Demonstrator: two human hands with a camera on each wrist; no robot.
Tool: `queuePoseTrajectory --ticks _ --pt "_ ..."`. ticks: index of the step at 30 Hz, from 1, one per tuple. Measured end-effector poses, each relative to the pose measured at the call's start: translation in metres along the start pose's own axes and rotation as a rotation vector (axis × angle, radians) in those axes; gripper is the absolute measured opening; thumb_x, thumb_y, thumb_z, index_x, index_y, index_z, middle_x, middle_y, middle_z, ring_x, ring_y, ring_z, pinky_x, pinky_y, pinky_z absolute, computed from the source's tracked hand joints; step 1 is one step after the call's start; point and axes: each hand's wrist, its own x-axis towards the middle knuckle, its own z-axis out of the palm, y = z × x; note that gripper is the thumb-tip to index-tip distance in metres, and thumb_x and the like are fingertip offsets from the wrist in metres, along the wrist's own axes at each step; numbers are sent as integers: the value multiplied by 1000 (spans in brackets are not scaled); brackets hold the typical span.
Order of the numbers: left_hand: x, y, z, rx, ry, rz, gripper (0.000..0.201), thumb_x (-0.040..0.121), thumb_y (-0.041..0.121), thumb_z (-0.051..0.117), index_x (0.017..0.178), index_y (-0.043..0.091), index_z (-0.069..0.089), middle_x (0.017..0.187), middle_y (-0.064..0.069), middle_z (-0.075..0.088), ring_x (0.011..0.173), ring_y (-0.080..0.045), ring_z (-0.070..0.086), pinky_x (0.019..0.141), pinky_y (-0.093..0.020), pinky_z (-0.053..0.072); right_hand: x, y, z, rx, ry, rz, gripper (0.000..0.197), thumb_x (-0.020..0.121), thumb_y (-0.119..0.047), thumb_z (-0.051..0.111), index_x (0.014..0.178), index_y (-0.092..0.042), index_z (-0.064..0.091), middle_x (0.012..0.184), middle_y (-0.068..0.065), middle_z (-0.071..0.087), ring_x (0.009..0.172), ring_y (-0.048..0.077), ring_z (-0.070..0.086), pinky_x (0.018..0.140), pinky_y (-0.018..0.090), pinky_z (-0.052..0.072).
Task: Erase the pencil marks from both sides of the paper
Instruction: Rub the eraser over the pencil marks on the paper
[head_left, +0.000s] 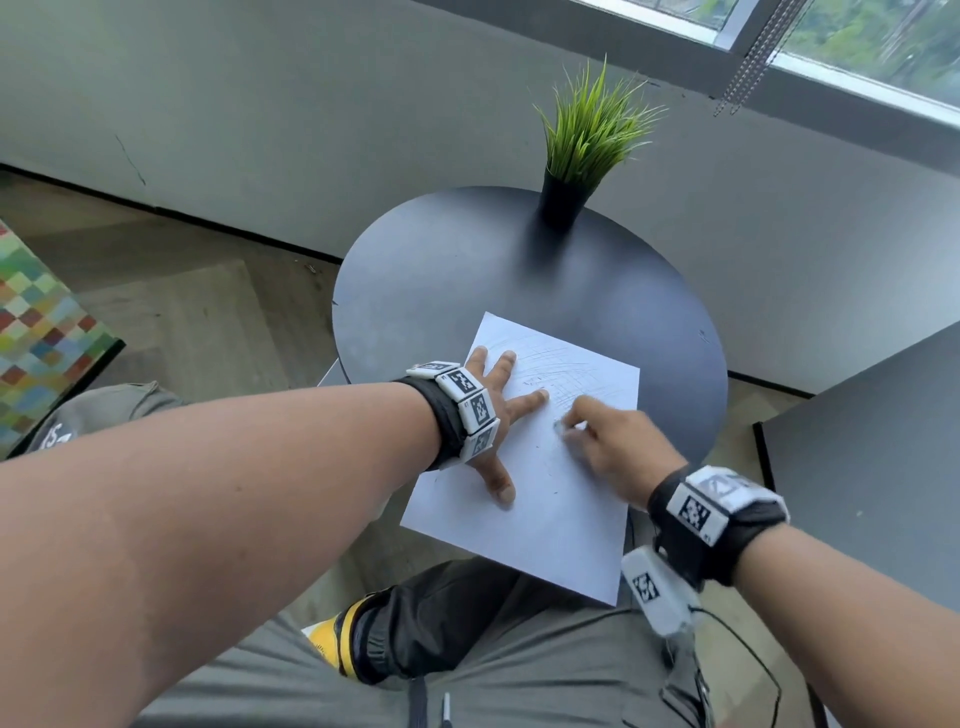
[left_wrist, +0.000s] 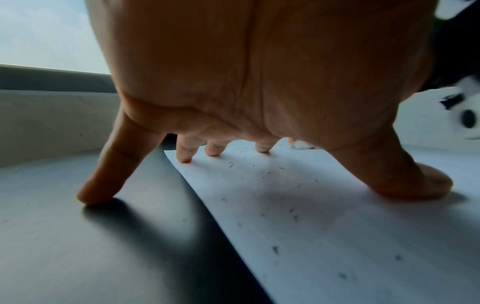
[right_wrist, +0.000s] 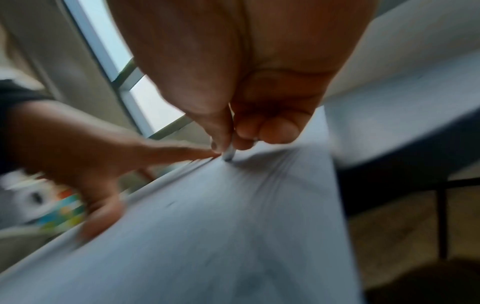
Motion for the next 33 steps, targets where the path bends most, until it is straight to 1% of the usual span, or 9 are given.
queuePoseTrajectory --ticks 3,9,14,17,19,22,26,30,33 --pt "0 -3 -1 33 4 -11 140 38 94 64 142 58 -23 159 1 -32 147 -37 -22 95 -82 22 -19 -14 16 -11 -179 -173 9 96 -36 56 101 -30 60 91 -10 63 84 13 57 75 28 45" --pt "1 -4 -1 13 -12 7 141 39 93 66 142 58 -23 158 -1 -34 146 -40 -25 99 -80 22 6 7 -8 47 48 92 8 94 -34 55 97 -29 61 90 -3 66 83 20 60 73 31 48" --pt "0 -4 0 42 -5 4 140 40 93 65 143 56 -23 158 -2 -34 146 -40 -24 100 -81 19 -21 -20 21 -4 -130 -193 12 96 -36 54 103 -27 60 97 -5 68 91 19 60 81 33 49" --pt "0 -3 -3 64 22 23 141 42 92 66 147 52 -18 161 -6 -27 148 -38 -17 102 -81 12 0 -1 3 -3 -23 26 13 94 -41 55 100 -31 61 96 -4 67 89 20 61 77 32 49" --pt "0 -2 -4 91 38 42 142 43 91 67 151 47 -15 162 -10 -21 148 -39 -9 108 -73 18 11 14 -12 17 55 153 13 94 -41 56 97 -29 61 93 0 67 89 22 61 72 31 45" --pt "4 -1 -2 87 50 40 146 40 93 66 152 44 -13 162 -12 -19 147 -41 -6 112 -66 21 8 10 -8 54 30 122 12 94 -39 57 95 -28 60 89 -2 66 87 20 61 70 30 44" --pt "5 3 6 96 106 18 140 44 99 54 154 40 -10 162 -15 -15 146 -44 -4 113 -61 22 -13 -12 17 -6 -141 -107 7 95 -38 57 97 -32 59 80 -14 60 80 14 57 72 29 45" --pt "6 6 6 86 123 14 139 45 98 54 154 41 -10 162 -16 -14 145 -45 -2 111 -62 24 4 9 -6 47 48 107 12 93 -39 57 95 -28 59 88 -4 66 84 20 60 75 31 48" --pt "5 5 7 82 114 9 139 44 98 55 153 43 -12 162 -16 -16 146 -46 -3 111 -64 22 -2 5 0 14 47 47 10 94 -36 55 95 -26 55 86 -2 66 81 24 60 75 36 51"
